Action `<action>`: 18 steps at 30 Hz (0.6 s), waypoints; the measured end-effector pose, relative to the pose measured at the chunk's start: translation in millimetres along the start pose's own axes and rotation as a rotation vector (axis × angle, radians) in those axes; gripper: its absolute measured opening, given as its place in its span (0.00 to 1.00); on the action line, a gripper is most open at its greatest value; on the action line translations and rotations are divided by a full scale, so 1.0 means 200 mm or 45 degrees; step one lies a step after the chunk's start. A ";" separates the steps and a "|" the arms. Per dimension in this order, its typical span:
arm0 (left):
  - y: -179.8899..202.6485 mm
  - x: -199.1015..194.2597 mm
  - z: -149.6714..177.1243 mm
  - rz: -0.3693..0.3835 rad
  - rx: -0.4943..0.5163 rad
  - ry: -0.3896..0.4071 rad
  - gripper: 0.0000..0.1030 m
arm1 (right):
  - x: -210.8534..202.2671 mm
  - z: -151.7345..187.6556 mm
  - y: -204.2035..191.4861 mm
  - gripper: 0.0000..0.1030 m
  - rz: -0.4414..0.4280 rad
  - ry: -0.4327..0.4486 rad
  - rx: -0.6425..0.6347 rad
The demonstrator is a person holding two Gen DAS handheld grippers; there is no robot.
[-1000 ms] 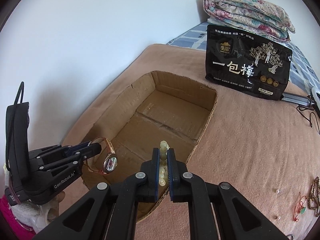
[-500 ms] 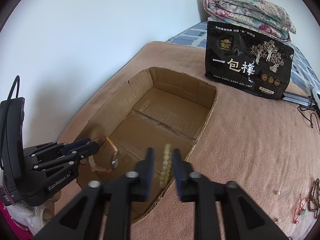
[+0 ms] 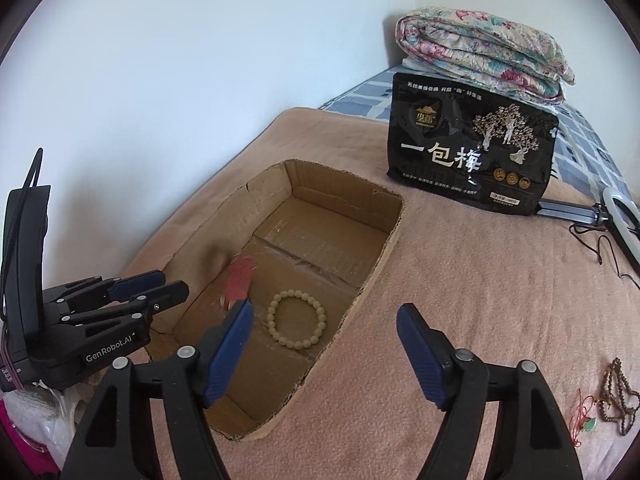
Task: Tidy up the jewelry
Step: 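Open both tools to drop the watch and bracelet in the box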
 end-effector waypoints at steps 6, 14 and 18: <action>0.04 -0.04 -0.02 -0.010 0.023 0.026 0.32 | -0.08 0.00 0.05 0.83 0.026 0.035 0.000; 0.14 -0.11 -0.06 0.022 0.042 0.077 0.32 | -0.22 0.02 0.17 0.85 0.108 0.090 0.003; 0.22 -0.14 -0.08 0.045 0.079 0.099 0.32 | -0.31 0.02 0.28 0.85 0.124 0.110 0.056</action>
Point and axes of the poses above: each gripper's, at about its wrist camera, not at the fingertips, and x roughly the way its jaws point, y to its right, z to its underside, the point moved 6 cm from there along x, roughly the way its jaws point, and after that the axes turned 14 degrees about x, right-handed, at the moved point
